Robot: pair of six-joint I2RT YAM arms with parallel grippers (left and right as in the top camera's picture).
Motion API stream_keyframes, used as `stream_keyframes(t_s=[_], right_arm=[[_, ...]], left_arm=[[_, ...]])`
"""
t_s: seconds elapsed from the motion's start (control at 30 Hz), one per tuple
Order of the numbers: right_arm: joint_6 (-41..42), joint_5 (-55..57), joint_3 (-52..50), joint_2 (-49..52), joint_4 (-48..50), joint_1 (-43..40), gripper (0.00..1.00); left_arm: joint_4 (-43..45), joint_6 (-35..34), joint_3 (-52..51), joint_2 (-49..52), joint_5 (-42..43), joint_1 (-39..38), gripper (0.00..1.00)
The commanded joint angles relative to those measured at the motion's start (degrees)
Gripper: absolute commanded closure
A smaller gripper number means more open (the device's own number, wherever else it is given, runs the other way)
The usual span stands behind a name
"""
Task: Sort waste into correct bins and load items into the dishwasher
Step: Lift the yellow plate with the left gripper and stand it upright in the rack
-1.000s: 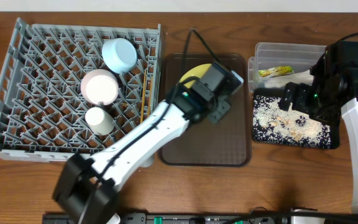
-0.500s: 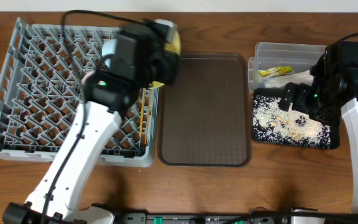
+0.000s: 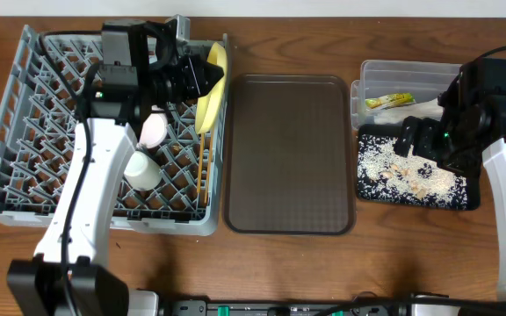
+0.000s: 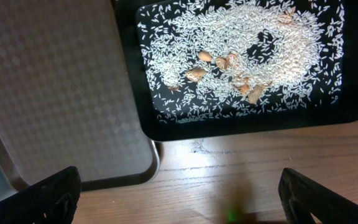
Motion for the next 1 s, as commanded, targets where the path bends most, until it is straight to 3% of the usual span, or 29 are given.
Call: stream_keyframes(t_s=[0.0,0.2,0.47,0.77,0.97], right_arm=[[-0.7,0.3,0.2,0.0,-0.1,-0.3,0.01],[-0.7,0.3,0.2,0.0,-0.1,-0.3,0.01],[-0.7,0.3,0.2,0.0,-0.2,-0.3,0.01],[-0.7,0.3,0.2,0.0,-0.2,-0.3,0.01],[-0.7,0.1,0.2,0.0,1.7,-0.2,0.01]], left_arm=[[2.0,-3.9,1.1,2.1,5.1,0.8,0.93],[2.7,-4.1,1.0,4.6,1.7,0.9,0.93],[2.4,-3.7,0.5,6.6,-10.3,0.9,0.91],[1.4,5.6,0.5,6.2,-18.5,0.9,0.44],[-1.2,7.3,0.5,0.4,-18.8,0.6,0.33]])
